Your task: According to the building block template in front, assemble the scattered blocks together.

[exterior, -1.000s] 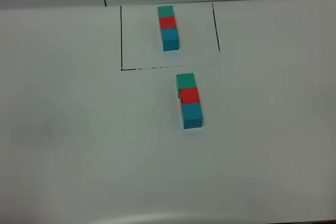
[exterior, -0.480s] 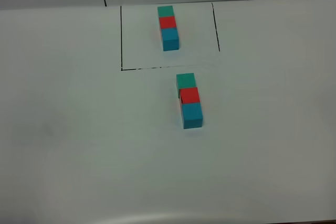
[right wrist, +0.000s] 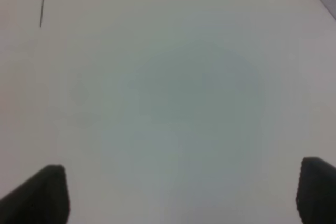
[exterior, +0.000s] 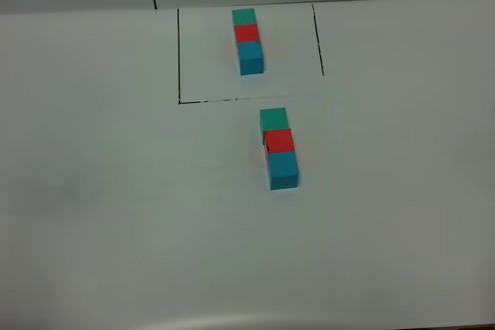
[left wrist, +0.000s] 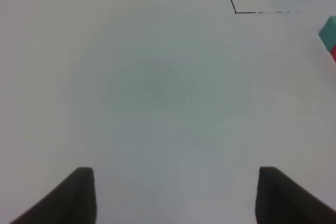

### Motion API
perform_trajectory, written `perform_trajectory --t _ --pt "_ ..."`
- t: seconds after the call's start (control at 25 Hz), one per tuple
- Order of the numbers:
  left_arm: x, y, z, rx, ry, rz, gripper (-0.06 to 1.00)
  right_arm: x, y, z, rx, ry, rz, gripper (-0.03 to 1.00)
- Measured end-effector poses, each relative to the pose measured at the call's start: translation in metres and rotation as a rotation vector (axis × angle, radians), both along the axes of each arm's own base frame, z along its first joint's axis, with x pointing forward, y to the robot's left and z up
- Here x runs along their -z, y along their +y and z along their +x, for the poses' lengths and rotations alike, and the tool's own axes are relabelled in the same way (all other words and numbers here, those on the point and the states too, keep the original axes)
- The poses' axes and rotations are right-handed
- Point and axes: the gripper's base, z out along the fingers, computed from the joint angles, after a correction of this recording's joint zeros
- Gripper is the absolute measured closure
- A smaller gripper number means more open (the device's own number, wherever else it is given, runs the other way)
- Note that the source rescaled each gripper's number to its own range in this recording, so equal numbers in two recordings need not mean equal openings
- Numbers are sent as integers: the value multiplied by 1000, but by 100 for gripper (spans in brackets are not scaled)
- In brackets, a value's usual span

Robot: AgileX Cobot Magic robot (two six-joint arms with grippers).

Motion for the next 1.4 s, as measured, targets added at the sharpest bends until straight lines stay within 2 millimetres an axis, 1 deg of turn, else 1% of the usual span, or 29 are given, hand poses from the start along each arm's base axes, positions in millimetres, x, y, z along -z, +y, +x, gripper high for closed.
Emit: perform_trajectory --t 0.12,1.4 --pt "0 0 0 0 0 0 56 0 0 0 -37 0 -2 4" --pt "0 0 0 0 0 0 56 0 0 0 -74 0 -67 4"
